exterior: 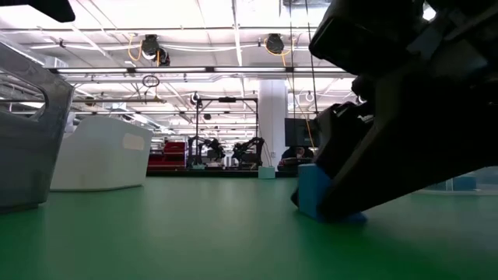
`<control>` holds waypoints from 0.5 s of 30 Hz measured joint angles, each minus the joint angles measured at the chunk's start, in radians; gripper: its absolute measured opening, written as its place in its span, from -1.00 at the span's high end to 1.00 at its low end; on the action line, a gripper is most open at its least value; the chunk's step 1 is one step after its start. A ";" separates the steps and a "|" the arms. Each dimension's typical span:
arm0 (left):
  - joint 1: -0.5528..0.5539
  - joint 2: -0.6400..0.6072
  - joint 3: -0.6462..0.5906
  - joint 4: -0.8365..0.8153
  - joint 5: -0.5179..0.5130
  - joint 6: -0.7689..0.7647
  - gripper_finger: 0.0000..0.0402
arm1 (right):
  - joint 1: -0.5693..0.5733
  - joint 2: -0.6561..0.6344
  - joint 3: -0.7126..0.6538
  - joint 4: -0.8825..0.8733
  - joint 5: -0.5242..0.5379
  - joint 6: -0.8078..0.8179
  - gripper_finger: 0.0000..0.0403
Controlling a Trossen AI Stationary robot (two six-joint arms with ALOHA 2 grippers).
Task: Sort & place blocks by color
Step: Put the blue block into the transparent bin
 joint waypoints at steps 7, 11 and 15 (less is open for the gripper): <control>0.007 0.000 0.000 0.000 0.001 0.057 -0.08 | -0.001 -0.004 -0.001 -0.007 -0.001 -0.002 0.43; 0.009 0.000 0.000 -0.001 0.001 0.086 -0.08 | -0.007 -0.006 -0.001 -0.008 -0.010 -0.001 0.43; 0.010 0.000 0.000 -0.001 0.001 0.102 -0.08 | -0.025 -0.032 -0.003 -0.023 -0.030 -0.007 0.43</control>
